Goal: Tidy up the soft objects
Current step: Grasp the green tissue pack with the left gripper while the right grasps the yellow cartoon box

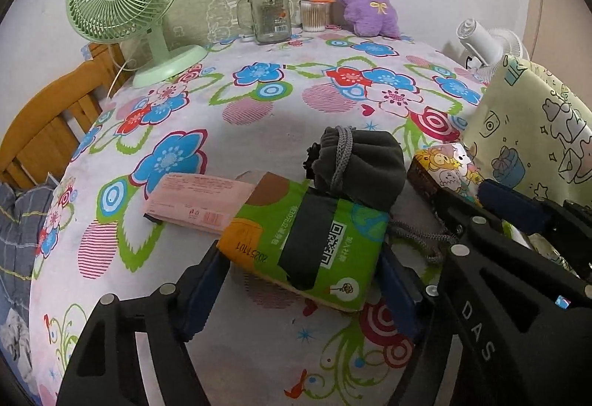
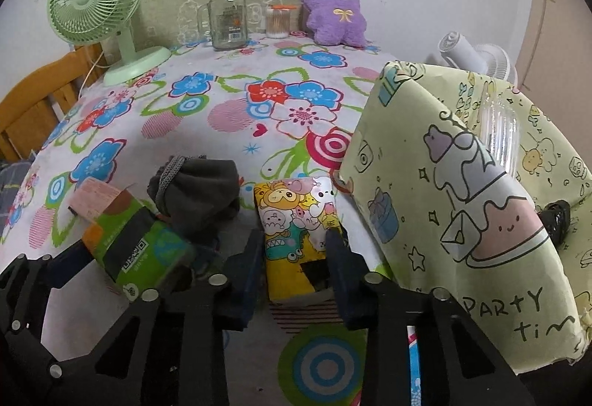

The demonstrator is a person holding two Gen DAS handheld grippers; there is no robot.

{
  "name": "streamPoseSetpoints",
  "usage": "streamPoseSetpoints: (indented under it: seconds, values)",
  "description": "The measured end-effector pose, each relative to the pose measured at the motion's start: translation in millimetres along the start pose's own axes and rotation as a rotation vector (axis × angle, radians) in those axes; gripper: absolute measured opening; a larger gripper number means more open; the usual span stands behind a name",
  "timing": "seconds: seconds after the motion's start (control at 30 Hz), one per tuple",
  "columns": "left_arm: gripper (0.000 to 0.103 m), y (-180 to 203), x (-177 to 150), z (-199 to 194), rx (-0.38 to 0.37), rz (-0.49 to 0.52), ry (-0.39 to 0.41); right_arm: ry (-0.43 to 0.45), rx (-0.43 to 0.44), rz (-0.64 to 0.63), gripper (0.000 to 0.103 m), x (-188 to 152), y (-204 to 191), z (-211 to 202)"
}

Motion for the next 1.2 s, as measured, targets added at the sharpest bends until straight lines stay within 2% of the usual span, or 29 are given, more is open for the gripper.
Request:
streamPoseSetpoints:
  seconds: [0.07,0.43,0.77,1.2]
  values:
    - [0.078,-0.8,-1.6,-2.2,0.0,-0.004,-0.004,-0.001,0.013,-0.005,0.03,-0.6,-1.8,-1.9]
    - [0.077,-10.1,-5.2,-22.0,0.035,-0.029,0.009,0.012,0.095,-0.003,0.021,-3.0,-15.8,-19.1]
    - [0.077,-14.1,-3.9,-40.9,0.059,-0.047,0.028,0.012,0.142,-0.005,0.018,-2.7,-21.6,-36.5]
    - [0.077,-12.2,14.0,-75.4,0.087,-0.064,0.093,0.065,0.174,-0.008,0.017,15.6,-18.0,-69.7]
Point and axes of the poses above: each gripper's, at about its wrist camera, not at the fingertips, and z roughly the way its jaws point, y to its right, x to its top, the point moved 8 cm from there along z, roughly the way its jaws point, and after that the axes turned 12 degrees about y, right-handed, at the moved point
